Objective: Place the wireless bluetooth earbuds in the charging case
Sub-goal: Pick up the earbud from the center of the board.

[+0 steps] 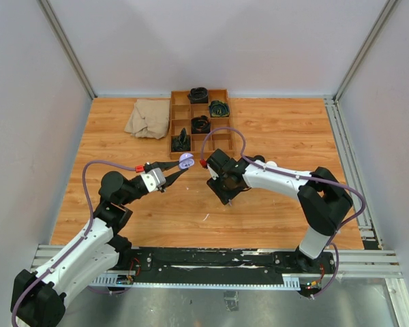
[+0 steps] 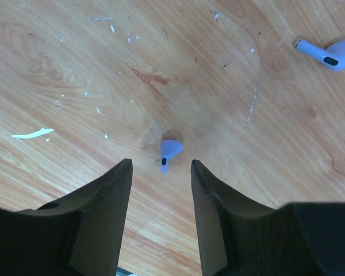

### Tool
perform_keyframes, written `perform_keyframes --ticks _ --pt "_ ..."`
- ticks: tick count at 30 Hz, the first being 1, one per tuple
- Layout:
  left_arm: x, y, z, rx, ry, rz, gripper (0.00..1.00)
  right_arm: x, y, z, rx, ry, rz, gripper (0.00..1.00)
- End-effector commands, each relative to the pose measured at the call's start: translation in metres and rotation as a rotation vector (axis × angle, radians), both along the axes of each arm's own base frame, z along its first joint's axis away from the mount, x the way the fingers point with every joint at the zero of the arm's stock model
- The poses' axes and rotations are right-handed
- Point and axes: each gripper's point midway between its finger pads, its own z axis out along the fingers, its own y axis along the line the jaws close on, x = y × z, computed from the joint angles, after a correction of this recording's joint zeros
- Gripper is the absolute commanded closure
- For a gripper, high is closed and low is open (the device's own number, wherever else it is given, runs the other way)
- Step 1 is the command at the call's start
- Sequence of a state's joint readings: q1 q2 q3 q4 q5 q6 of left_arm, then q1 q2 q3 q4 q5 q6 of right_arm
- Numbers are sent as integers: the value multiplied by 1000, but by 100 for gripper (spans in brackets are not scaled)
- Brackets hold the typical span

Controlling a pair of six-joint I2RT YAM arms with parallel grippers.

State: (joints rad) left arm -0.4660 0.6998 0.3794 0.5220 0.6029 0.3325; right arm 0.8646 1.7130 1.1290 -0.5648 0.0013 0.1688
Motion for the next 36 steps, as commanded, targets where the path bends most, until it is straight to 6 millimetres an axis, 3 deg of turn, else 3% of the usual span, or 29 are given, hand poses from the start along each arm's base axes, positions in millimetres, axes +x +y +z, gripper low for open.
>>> perform_keyframes --ticks 1,15,25,31,36 --pt "1 4 9 -16 -44 15 100 -4 0 -8 -24 2 -23 55" --pt "0 3 8 -13 -40 7 100 -6 -8 -34 -114 28 -35 63" --pt "-1 2 7 -12 -38 2 100 -4 -6 -39 -109 23 -34 73" --pt "-1 2 8 -12 -39 -2 100 0 -3 -25 -76 -11 -40 80" --pt "-1 2 9 -14 -40 -2 100 5 5 5 2 -64 -52 82"
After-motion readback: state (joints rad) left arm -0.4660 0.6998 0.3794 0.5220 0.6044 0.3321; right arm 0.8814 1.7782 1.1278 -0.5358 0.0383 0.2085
